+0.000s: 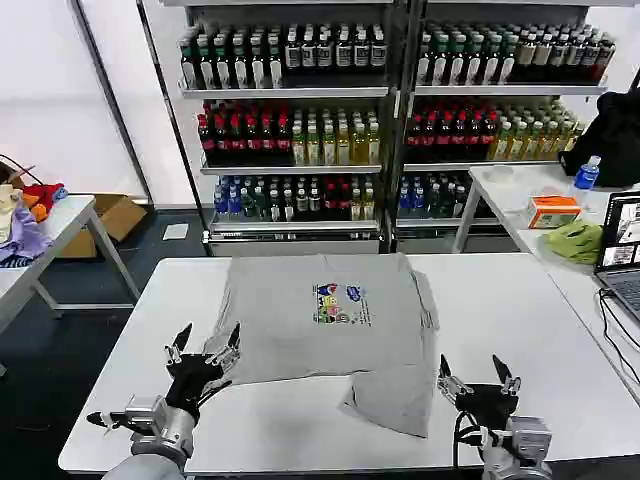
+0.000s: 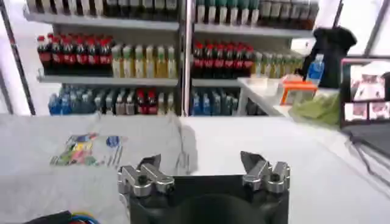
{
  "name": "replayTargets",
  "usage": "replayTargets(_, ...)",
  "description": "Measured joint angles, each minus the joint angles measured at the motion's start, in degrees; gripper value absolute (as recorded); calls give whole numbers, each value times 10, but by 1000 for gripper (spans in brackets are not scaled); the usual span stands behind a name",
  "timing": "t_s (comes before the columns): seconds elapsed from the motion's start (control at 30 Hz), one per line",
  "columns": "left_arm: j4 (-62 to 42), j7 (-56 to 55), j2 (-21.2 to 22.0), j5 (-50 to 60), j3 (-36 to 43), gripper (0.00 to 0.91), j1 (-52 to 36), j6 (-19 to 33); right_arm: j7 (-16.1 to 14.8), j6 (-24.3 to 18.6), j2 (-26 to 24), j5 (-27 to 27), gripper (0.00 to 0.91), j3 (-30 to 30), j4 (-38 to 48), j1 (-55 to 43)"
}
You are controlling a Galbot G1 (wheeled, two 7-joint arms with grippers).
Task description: Fold and organize the clothes.
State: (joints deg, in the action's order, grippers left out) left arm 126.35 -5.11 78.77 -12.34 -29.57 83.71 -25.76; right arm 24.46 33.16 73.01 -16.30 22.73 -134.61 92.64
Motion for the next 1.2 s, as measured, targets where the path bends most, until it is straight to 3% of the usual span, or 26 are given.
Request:
replayTargets(0.6, -74, 7, -23, -4, 1, 907, -9, -35, 18, 0, 18, 44, 907, -83, 48, 8)
replayTargets(1.2, -107, 9, -29, -18, -16, 907, -11, -54, 29, 0, 37, 62, 907, -106, 85, 4)
